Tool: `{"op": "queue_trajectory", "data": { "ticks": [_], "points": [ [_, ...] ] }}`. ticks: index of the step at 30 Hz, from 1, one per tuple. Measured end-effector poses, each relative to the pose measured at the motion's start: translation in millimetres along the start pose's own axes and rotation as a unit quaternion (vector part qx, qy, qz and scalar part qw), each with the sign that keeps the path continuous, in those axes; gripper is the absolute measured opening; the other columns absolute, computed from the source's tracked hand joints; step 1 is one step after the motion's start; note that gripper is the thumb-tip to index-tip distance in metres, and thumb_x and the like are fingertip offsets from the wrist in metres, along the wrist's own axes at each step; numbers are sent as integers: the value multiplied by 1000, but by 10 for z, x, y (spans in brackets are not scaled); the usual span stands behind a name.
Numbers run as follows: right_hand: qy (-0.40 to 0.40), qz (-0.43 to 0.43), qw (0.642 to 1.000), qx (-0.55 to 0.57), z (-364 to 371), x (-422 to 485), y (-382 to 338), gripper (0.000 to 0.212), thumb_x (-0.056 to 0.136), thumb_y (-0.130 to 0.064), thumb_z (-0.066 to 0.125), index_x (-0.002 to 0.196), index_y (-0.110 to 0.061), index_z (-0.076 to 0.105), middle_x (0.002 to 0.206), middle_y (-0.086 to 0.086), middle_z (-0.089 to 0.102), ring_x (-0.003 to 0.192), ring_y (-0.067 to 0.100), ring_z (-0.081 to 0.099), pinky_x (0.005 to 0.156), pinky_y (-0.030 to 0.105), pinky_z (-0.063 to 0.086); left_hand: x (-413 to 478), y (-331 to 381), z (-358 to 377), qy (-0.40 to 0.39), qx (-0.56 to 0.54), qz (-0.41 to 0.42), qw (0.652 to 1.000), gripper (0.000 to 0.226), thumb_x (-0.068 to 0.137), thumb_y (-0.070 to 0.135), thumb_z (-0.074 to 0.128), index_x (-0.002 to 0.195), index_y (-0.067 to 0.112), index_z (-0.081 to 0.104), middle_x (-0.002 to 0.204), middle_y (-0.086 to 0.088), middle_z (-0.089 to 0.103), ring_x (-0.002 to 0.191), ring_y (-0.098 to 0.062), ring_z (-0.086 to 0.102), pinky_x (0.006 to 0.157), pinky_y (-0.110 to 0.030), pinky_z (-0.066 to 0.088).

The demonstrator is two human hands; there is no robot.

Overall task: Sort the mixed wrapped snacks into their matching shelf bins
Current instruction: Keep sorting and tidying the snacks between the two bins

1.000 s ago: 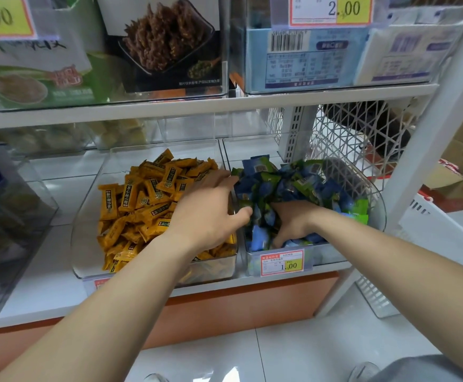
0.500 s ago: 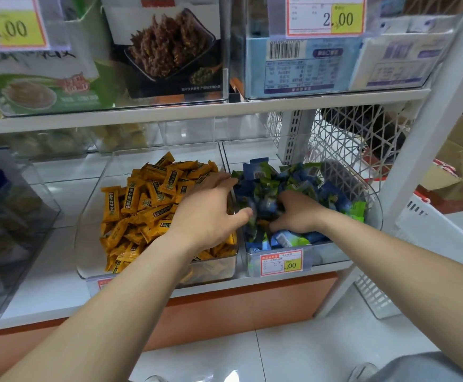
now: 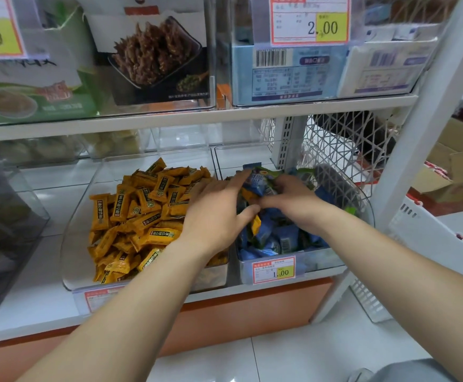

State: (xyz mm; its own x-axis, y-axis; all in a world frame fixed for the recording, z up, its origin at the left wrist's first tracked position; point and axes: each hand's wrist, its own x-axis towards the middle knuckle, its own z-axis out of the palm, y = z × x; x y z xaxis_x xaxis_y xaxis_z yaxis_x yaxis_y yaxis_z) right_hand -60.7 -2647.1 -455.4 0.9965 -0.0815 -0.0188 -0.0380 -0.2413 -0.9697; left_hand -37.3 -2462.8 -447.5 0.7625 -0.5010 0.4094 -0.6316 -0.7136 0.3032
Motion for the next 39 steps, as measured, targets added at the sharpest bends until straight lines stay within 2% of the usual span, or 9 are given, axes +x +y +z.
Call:
{"op": "queue_trajectory", "data": {
  "ticks": [8, 13, 20, 23, 26, 28, 31, 34, 39],
  "points": [
    [-40, 29, 986, 161, -6, -95, -16, 13, 88, -11, 73, 94, -22, 77, 95, 4, 78, 81, 16, 75, 59, 22, 55, 115, -54, 58, 10, -38, -38, 999, 59, 78, 67, 64, 128, 36, 54, 115, 2, 68, 115, -23, 56, 100, -38, 36],
    [-34, 29, 986, 163, -97, -111, 17, 7, 91, -15, 70, 96, -11, 69, 86, 8, 75, 75, 20, 74, 61, 25, 56, 131, -32, 39, 24, -115, -55, 992, 46, 76, 63, 71, 110, 33, 66, 94, 10, 71, 97, -19, 65, 91, -46, 49],
    [-10, 54, 980, 193, -188, -89, 32, 11, 96, -3, 57, 102, -5, 67, 91, 14, 75, 78, 26, 73, 69, 34, 59, 142, -48, 69, 53, -137, -92, 985, 41, 76, 61, 71, 103, 31, 67, 84, 15, 65, 84, -13, 65, 76, -37, 54],
    [75, 6, 997, -37, -285, -86, 45, 20, 97, -7, 58, 116, -9, 64, 112, 12, 72, 94, 21, 71, 84, 36, 56, 141, -82, 51, 57, -143, -91, 984, 29, 78, 55, 74, 92, 35, 60, 82, 15, 65, 82, -11, 63, 70, -35, 54],
    [177, -48, 926, -330, -358, -107, 25, 36, 92, -24, 65, 128, -19, 62, 122, -3, 64, 107, 16, 61, 84, 27, 46, 136, -77, 17, 63, -141, -72, 985, 27, 78, 48, 77, 92, 35, 59, 82, 20, 62, 84, -9, 61, 68, -29, 50],
    [194, -109, 924, -310, -307, -119, -29, 25, 91, -23, 64, 116, -24, 67, 112, -7, 68, 100, 10, 63, 80, 24, 50, 135, -71, -10, 82, -117, -56, 988, 27, 78, 48, 76, 93, 35, 58, 75, 23, 55, 80, -9, 57, 65, -28, 45],
    [63, -87, 950, -293, -111, -39, -51, 18, 94, -21, 59, 107, -28, 69, 107, -11, 70, 98, 4, 65, 85, 26, 54, 141, -102, -52, 104, -69, -51, 991, 28, 79, 46, 76, 95, 32, 59, 69, 22, 49, 73, -15, 55, 64, -31, 45],
    [-48, -11, 897, -439, 7, 132, 36, 33, 94, -21, 56, 127, -19, 62, 123, 4, 66, 111, 25, 61, 84, 35, 50, 135, -143, -58, 98, -88, -65, 989, 29, 79, 36, 77, 99, 28, 58, 75, 13, 57, 75, -19, 59, 66, -35, 50],
    [-31, 8, 888, -459, 38, 220, 169, 48, 85, -24, 69, 131, -21, 54, 113, 3, 67, 104, 26, 62, 74, 34, 50, 113, -175, -89, 97, -128, -62, 985, 24, 84, 30, 72, 105, 32, 62, 85, 8, 67, 84, -19, 61, 74, -41, 53]
  ]
}}
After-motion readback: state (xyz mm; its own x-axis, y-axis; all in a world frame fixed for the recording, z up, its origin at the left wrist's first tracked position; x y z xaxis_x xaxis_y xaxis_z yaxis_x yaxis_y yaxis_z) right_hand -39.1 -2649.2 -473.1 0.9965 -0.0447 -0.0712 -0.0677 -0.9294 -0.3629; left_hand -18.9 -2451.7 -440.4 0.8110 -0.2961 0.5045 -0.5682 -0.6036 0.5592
